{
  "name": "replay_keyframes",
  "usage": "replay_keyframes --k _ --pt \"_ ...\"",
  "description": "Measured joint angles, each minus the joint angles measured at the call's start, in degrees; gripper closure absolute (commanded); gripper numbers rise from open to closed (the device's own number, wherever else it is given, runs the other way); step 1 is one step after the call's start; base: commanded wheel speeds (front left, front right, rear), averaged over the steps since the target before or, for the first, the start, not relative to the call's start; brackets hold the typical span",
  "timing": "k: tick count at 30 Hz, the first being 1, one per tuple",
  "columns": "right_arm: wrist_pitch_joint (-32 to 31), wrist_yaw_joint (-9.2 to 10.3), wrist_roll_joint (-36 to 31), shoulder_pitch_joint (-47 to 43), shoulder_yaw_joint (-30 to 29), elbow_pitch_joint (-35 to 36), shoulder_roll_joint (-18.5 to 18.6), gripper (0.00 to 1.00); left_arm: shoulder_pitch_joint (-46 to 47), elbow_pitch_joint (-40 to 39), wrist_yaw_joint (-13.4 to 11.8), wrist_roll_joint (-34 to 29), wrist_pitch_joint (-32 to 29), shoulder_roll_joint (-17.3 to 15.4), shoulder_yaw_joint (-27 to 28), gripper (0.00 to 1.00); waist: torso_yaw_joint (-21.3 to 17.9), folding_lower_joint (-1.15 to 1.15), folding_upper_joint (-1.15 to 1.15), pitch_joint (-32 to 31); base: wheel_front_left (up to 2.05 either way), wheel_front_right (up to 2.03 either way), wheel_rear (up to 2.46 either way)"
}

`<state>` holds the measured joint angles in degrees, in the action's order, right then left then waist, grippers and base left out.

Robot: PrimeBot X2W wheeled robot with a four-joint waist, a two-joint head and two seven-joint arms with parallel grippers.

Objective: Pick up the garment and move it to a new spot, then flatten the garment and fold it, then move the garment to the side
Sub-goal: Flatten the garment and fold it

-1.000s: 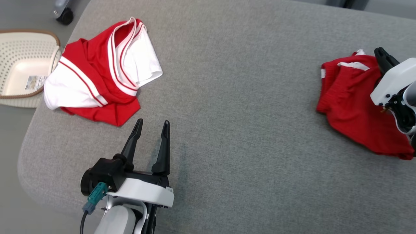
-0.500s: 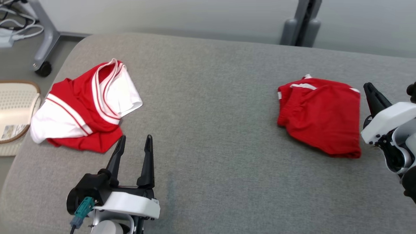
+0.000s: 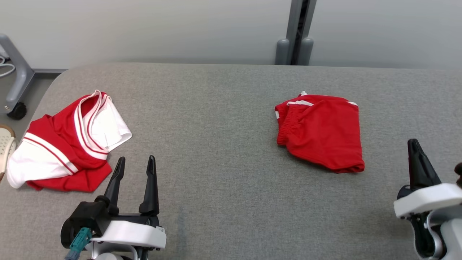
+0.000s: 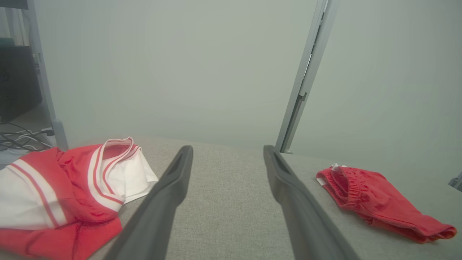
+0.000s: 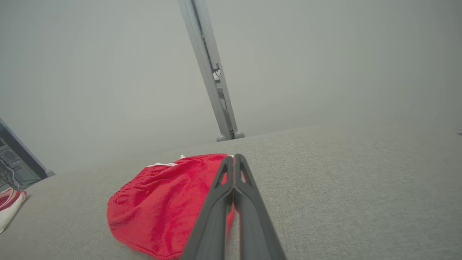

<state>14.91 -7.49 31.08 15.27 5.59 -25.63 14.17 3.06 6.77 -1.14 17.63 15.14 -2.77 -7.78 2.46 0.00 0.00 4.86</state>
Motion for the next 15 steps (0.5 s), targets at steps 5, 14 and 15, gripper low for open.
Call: replay_keyframes --k 5,14,15 --pt "0.0 0.0 -3.36 -4.3 -4.16 4.01 -4.68 1.0 -0.74 0.1 0.09 -1.02 0.01 -0.01 0.93 0.0 -1.11 0.0 0.0 -0.58 0.0 0.0 0.0" --pt "0.0 0.0 -6.01 -6.95 -6.03 5.28 -7.75 0.0 -2.65 0.94 0.59 -1.42 0.0 -0.01 0.99 0.0 -1.76 0.0 0.0 -1.02 0.0 0.0 0.0" --pt "0.0 0.0 -6.04 -7.06 -6.05 5.23 -7.79 0.0 -2.65 0.94 0.65 -1.43 0.01 -0.01 0.96 0.0 -1.73 0.0 0.0 -1.03 0.0 0.0 0.0"
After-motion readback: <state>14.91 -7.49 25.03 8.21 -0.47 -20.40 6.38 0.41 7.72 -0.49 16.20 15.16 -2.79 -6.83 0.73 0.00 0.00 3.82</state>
